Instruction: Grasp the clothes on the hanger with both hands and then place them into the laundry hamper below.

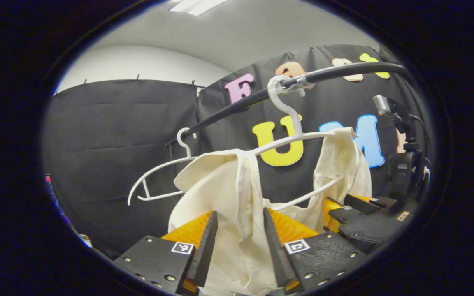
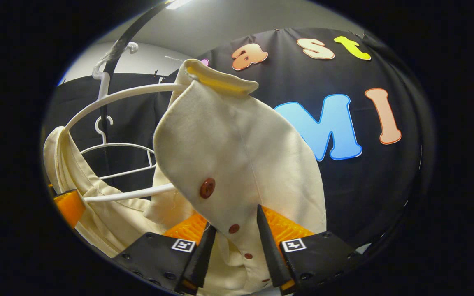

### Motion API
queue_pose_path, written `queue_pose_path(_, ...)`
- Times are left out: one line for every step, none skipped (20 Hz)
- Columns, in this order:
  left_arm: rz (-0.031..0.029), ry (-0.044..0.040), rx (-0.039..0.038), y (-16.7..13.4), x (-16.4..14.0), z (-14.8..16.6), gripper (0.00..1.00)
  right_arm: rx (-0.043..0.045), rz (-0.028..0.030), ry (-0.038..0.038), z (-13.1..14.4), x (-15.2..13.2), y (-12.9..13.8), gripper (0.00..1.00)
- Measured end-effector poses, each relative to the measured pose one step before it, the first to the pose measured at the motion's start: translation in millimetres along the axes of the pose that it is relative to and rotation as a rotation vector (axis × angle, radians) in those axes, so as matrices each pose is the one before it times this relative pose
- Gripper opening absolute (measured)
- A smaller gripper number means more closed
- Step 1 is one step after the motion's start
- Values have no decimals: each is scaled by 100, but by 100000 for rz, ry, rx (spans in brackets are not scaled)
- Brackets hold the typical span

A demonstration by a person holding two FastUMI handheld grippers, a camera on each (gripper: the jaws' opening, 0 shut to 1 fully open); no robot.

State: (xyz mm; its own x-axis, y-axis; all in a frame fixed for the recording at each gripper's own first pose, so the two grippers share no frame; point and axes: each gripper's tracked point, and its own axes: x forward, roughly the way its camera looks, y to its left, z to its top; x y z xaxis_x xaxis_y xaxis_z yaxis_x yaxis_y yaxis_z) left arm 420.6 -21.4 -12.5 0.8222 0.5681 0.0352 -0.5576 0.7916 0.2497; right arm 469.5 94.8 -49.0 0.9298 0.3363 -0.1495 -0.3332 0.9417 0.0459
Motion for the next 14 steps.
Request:
queue_pose_path(-455, -151, -995, 104, 247, -128, 52, 232, -876, -211, 8, -5, -146, 53)
queue_pose_path(-1734, 421, -621, -78, 176, -80, 43, 645, -810, -448, 98, -64, -140, 39)
queue_pose_path(-1648, 234, 131, 23, 101, 19, 43, 539, -2405, -1098, 278, -95, -446, 31)
queue_pose_path(1364, -541, 1697, 643, -42, 216, 31, 849, -1542, -1365, 187, -202, -393, 12)
queue_pose_path(26, -377, -1108, 472, -117, -88, 18, 1503, 70, -423, -5, -273, 89, 10)
queue_pose_path(-3428, 979, -1200, -679, 288, -452, 5, 2213, -20, -428, -32, -26, -16, 7)
queue_pose_path(-2643, 1383, -1165, -353, 208, -630, 12, 2539, 38, -326, 165, -171, -222, 2)
queue_pose_path(1172, 189, -1030, 633, -665, 135, 9, 1145, 363, 223, 93, -207, -72, 2)
queue_pose_path(-1436, -1105, -2413, -112, 77, -43, 0, 320, -538, 111, 60, -94, -232, 2)
queue_pose_path(-853, -458, -1970, -74, -294, 223, 1, -403, -1468, -1534, 401, -239, -506, 2)
queue_pose_path(-586, -973, -1142, 149, -208, 336, 2, 115, -1420, -1611, 394, -224, -453, 2)
queue_pose_path(-30, -1079, -61, 245, -149, 359, 0, 1308, -1674, -1241, 381, -213, -489, 2)
queue_pose_path(700, -1120, 466, 502, -355, 342, 1, 1398, -1570, -1214, 246, -280, -408, 0)
queue_pose_path(63, -827, 124, 389, -263, 351, 1, 1472, -1956, -1526, 516, -272, -603, 2)
